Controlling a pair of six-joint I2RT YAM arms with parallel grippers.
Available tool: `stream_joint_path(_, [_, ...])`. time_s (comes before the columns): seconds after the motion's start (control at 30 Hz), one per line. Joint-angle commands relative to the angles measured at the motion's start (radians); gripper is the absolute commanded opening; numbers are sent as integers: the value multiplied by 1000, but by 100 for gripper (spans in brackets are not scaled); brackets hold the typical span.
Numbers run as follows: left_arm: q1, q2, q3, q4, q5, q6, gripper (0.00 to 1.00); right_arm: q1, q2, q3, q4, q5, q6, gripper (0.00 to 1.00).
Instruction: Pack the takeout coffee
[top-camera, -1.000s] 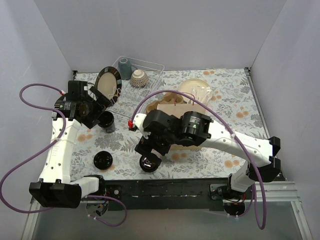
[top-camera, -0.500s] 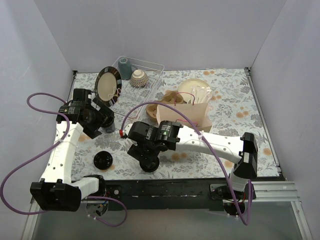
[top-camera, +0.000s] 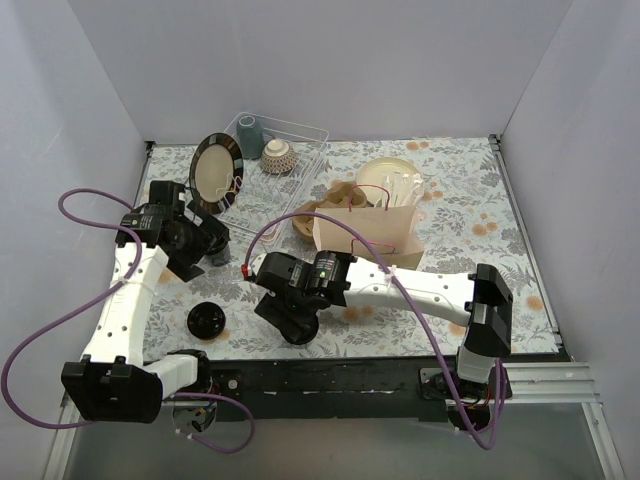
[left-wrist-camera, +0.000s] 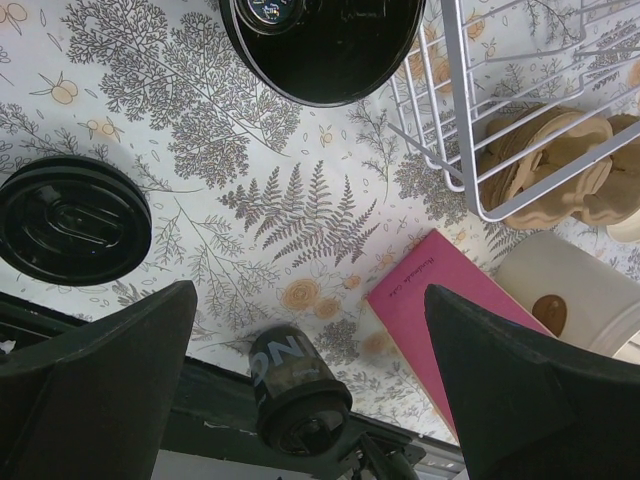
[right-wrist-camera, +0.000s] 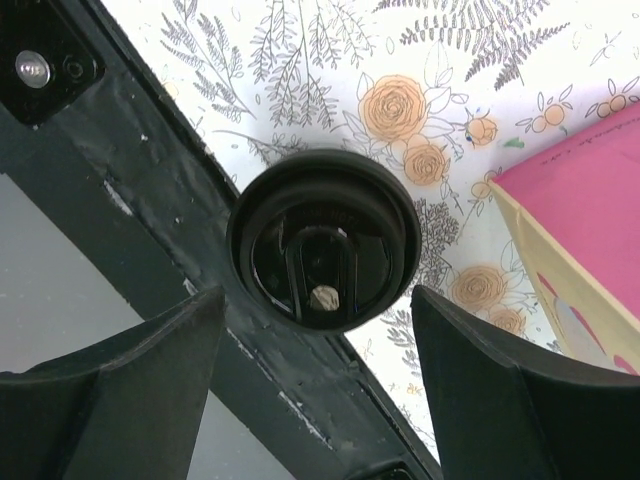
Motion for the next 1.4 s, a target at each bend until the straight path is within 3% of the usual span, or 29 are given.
stream_joint_path(0.0, [6, -25, -15, -1, 9, 7, 98, 2, 32, 8, 45, 23, -1, 84])
stream_joint_path(0.57, [6, -50, -30, 10, -29, 23, 98, 2, 69, 9, 30, 30, 16, 86])
stream_joint_path(0.97, [6, -41, 0, 4, -50, 30, 98, 2, 54, -20, 42, 27, 30, 75])
stream_joint_path(1.37, [8, -34, 7, -2, -63, 30, 98, 2, 32, -60, 43, 47, 39, 84])
